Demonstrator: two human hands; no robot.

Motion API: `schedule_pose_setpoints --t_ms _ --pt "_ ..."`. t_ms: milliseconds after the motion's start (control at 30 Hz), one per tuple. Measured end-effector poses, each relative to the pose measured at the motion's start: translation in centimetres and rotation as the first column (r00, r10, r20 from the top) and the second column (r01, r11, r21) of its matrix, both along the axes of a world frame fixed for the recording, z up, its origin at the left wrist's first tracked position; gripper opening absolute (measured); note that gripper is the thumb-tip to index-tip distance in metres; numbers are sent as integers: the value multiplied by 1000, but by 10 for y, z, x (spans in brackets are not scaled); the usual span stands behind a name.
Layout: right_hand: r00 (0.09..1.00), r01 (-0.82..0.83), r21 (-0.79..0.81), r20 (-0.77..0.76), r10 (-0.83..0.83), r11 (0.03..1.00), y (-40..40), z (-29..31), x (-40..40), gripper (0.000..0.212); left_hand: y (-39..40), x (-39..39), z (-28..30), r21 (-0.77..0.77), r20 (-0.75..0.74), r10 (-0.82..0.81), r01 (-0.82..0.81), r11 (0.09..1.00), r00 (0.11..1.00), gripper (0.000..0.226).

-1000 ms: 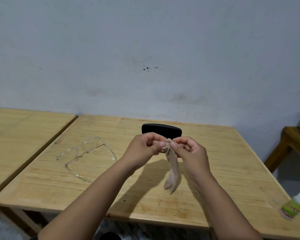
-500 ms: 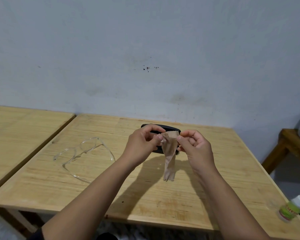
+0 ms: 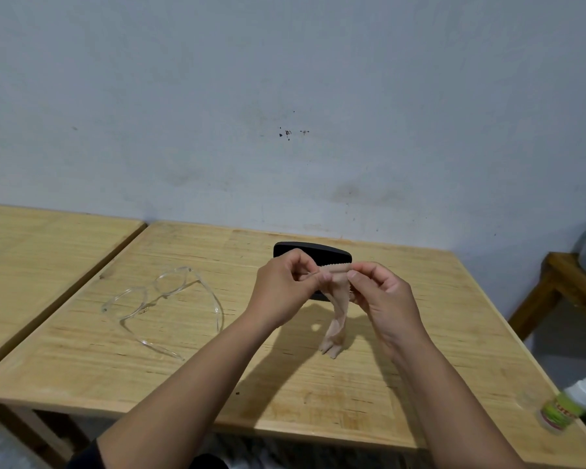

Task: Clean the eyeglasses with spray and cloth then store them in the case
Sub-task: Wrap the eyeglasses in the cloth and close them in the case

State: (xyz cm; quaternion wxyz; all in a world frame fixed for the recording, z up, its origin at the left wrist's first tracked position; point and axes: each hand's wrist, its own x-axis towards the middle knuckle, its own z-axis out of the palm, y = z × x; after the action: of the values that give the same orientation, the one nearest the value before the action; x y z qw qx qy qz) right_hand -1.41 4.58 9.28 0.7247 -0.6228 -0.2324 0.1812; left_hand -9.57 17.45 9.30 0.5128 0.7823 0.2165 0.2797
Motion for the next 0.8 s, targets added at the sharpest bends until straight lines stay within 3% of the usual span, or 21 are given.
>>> schedule_pose_setpoints --t_ms 367,800 --pt "990 93 123 -121 -78 988 -9 12 12 12 23 -11 7 -8 -8 38 -38 999 999 16" --pt "975 166 162 -178 -136 973 -23 22 19 10 33 -23 16 51 30 62 -63 997 998 9"
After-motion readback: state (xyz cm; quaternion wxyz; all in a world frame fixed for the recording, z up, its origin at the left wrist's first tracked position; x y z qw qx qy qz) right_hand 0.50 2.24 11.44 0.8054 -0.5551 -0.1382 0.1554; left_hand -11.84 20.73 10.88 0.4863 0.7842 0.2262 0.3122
